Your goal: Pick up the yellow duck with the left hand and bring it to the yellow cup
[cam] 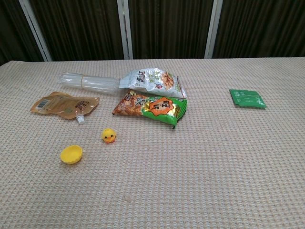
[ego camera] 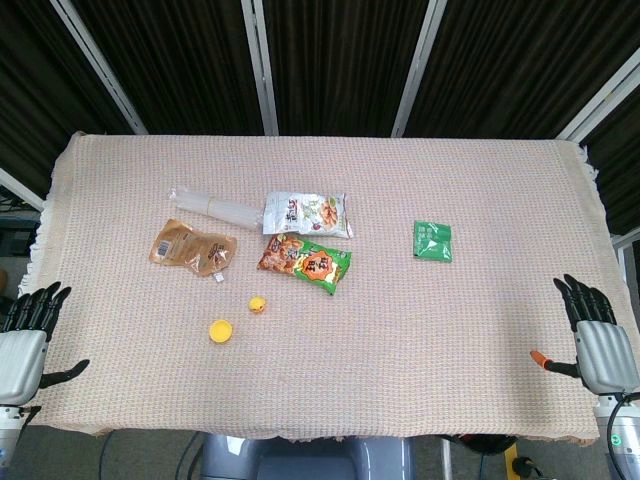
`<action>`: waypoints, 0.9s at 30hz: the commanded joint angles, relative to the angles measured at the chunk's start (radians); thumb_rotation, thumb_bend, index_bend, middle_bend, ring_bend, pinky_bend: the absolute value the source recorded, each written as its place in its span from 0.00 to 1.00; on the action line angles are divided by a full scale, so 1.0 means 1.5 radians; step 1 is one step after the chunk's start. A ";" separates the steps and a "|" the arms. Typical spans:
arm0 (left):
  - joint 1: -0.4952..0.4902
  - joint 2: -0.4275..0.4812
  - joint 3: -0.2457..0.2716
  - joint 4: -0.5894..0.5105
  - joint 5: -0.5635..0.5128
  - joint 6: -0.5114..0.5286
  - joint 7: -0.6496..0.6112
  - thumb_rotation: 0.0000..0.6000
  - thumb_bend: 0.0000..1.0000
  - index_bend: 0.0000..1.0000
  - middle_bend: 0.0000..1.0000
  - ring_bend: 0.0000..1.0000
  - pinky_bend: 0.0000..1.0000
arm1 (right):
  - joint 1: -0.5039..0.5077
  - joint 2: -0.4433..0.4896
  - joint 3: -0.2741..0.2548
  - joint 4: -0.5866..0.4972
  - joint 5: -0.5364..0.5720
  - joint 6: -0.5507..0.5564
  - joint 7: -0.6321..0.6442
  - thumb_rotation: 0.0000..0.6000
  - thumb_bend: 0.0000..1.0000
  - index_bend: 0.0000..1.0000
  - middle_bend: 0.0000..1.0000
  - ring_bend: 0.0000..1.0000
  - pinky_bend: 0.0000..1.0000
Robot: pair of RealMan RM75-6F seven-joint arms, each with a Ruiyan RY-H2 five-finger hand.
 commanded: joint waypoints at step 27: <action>-0.018 -0.005 -0.001 0.001 0.014 -0.019 0.014 1.00 0.04 0.00 0.00 0.00 0.00 | -0.004 0.005 0.000 -0.001 0.005 0.002 0.004 1.00 0.02 0.00 0.00 0.00 0.00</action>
